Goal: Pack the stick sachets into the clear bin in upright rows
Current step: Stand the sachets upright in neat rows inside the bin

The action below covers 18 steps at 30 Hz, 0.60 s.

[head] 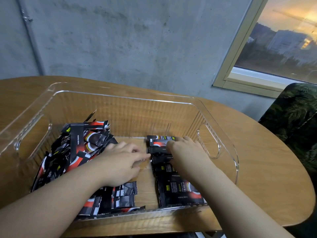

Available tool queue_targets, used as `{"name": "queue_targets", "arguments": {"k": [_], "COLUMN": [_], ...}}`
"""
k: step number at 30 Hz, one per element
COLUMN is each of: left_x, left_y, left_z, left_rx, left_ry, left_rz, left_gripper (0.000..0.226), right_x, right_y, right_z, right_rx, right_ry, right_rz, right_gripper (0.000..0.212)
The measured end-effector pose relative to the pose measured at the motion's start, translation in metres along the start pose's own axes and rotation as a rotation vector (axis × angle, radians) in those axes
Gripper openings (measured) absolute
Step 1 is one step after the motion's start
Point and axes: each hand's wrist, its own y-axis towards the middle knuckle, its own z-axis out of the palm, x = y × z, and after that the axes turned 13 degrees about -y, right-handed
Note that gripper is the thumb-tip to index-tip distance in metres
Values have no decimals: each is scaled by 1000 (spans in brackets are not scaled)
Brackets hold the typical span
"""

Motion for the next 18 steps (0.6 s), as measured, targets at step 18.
{"name": "queue_targets", "arguments": {"k": [18], "left_x": [0], "left_y": [3], "left_z": [6], "left_rx": [14], "left_ry": [98], "left_rz": [-6], "left_gripper": [54], "right_x": [3], "right_y": [18], "right_z": [-7], "right_rx": [89], "right_ry": [168], "right_rz": [-101], "right_gripper": [71]}}
